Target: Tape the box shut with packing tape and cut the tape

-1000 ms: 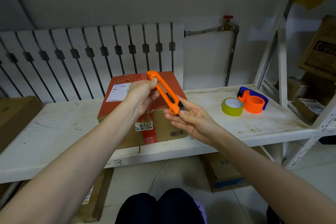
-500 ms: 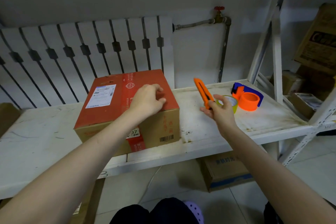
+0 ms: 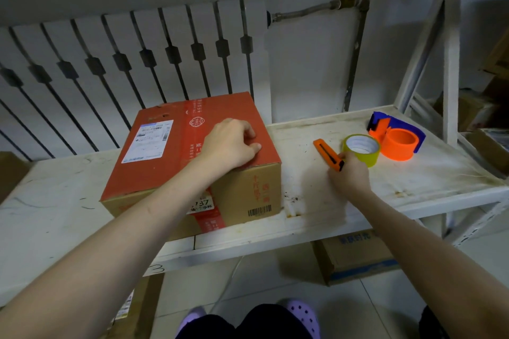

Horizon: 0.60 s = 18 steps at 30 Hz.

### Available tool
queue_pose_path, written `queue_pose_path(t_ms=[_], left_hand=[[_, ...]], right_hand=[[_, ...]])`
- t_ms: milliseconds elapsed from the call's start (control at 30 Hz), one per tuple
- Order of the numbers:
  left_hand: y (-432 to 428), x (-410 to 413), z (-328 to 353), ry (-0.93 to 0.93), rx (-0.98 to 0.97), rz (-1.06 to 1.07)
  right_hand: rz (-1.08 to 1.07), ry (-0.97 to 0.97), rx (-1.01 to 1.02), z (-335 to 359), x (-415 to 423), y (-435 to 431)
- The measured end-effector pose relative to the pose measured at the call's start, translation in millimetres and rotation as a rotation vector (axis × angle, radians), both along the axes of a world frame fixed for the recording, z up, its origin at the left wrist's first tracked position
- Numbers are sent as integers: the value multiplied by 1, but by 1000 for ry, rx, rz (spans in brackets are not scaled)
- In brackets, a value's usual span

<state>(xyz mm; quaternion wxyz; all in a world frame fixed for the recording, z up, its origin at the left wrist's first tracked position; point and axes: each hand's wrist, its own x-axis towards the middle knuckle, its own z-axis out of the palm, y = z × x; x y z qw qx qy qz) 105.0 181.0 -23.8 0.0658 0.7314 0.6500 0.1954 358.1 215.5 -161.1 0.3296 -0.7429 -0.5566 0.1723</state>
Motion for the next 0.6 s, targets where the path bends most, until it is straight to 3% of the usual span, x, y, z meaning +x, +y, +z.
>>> queue_pose_path(t_ms=[133,333,400,500,600], left_hand=[[2,0,-2,-11,-4,-2],[-4,-3,1,-36,-30,-1],[-8,-5,4,-54,-41,0],[-17,-10,9,-94,-48,17],[-29,-14,20,-139,-2,32]], right_hand=[[61,-411,-105,5,-1,-4],[-14,-606,-259,19,-6,-13],[27,-570,-117,28,-14,-18],[101,-273,228,55,-41,-32],[356,-137,528,84,-79,-56]])
